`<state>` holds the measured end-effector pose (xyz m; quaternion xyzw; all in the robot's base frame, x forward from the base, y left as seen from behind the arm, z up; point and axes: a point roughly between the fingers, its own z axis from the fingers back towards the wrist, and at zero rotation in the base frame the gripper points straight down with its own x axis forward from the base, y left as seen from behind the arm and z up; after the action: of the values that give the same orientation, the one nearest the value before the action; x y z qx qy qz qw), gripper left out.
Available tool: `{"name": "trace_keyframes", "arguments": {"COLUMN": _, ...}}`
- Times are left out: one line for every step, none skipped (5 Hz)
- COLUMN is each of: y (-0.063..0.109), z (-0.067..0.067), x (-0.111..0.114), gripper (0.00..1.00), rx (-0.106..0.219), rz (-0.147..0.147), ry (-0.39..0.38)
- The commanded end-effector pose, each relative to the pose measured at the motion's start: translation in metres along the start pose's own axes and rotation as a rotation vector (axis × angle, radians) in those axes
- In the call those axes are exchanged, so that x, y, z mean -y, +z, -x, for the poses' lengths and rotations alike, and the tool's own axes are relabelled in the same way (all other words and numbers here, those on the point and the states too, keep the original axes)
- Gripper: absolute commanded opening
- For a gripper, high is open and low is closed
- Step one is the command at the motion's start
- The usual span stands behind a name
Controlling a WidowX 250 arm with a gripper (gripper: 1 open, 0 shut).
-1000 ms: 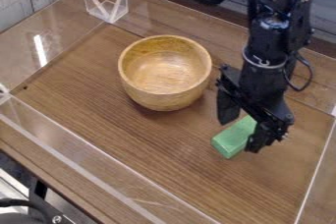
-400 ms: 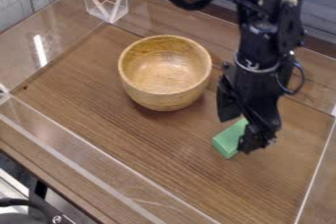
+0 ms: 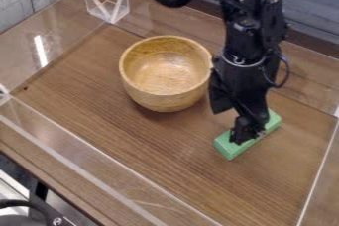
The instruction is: Put the green block in the brown bowl
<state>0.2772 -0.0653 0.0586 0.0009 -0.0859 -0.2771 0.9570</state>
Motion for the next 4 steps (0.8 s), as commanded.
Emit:
{"name": "trace_keyframes", "arguments": {"y": 0.011, "z": -0.006, "x": -0.005, "gripper": 1.0, "rx": 0.065, "rz": -0.025, "ry": -0.021}}
{"name": "trace_keyframes", "arguments": {"y": 0.008, "z": 0.004, "x": -0.009, "gripper": 1.0, "rx": 0.073, "rz": -0.033, "ry": -0.029}}
{"name": "trace_keyframes", "arguments": {"y": 0.008, "z": 0.008, "x": -0.009, "gripper": 1.0, "rx": 0.086, "rz": -0.039, "ry": -0.041}}
{"name": "trace_keyframes", "arguments": {"y": -0.002, "z": 0.006, "x": 0.006, "gripper": 1.0, "rx": 0.092, "rz": -0.034, "ry": -0.072}}
